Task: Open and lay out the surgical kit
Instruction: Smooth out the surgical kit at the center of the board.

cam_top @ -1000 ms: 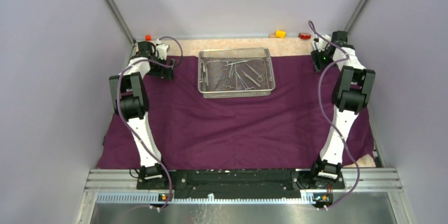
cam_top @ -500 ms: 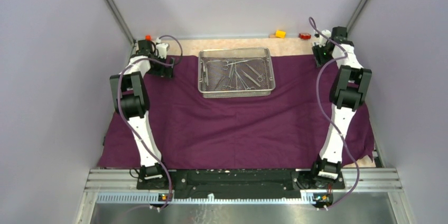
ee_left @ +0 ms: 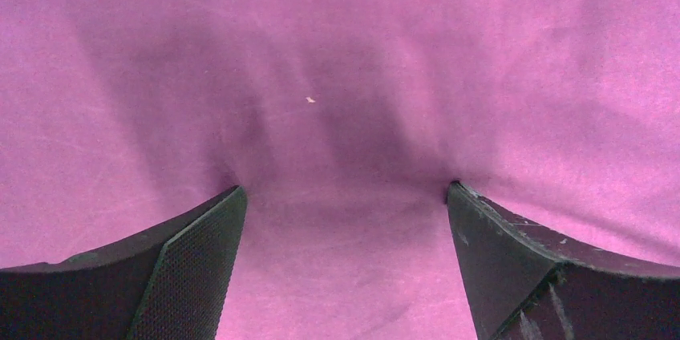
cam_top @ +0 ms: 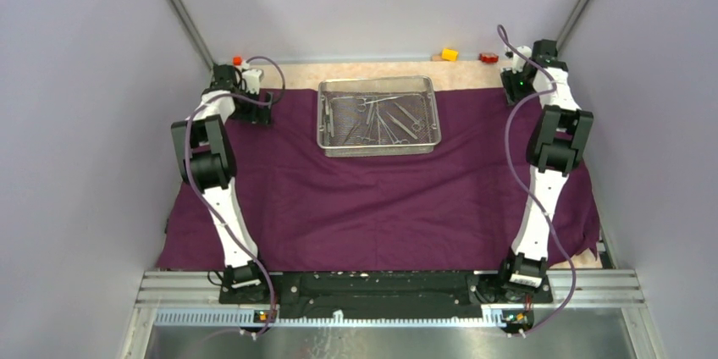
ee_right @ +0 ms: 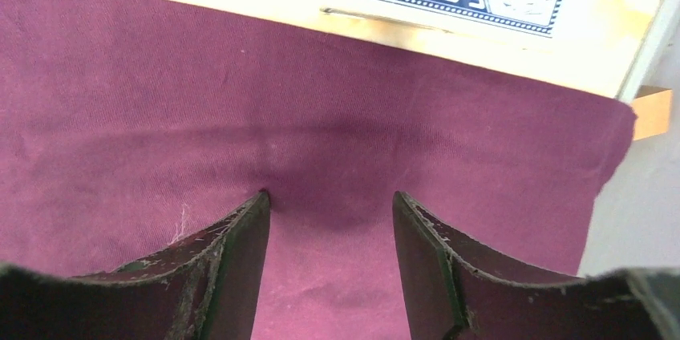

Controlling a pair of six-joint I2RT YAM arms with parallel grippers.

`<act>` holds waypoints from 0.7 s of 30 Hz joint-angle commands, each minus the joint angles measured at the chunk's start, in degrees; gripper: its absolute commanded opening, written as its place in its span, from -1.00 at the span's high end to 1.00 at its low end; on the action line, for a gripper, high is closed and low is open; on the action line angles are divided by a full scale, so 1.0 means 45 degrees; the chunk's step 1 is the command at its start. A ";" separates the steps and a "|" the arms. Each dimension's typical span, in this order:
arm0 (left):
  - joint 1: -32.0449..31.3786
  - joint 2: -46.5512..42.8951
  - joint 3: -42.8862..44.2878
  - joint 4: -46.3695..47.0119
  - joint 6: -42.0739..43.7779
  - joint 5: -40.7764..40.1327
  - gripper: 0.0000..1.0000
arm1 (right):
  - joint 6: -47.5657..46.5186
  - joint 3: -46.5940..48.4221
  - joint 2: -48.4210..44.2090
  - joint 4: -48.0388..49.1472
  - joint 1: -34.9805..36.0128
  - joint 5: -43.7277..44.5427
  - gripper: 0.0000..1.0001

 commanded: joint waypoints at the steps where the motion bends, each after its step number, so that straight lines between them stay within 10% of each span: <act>1: 0.0558 0.0118 -0.0723 -0.0779 0.0356 -0.0790 -0.98 | 0.0695 0.0537 -0.0387 -0.0663 -0.0086 -0.1209 -0.17; 21: -0.0923 -0.0830 0.0163 0.0123 -0.1244 0.2257 -0.98 | 0.2564 -0.1009 -0.1811 0.0527 0.2113 -0.2784 -0.29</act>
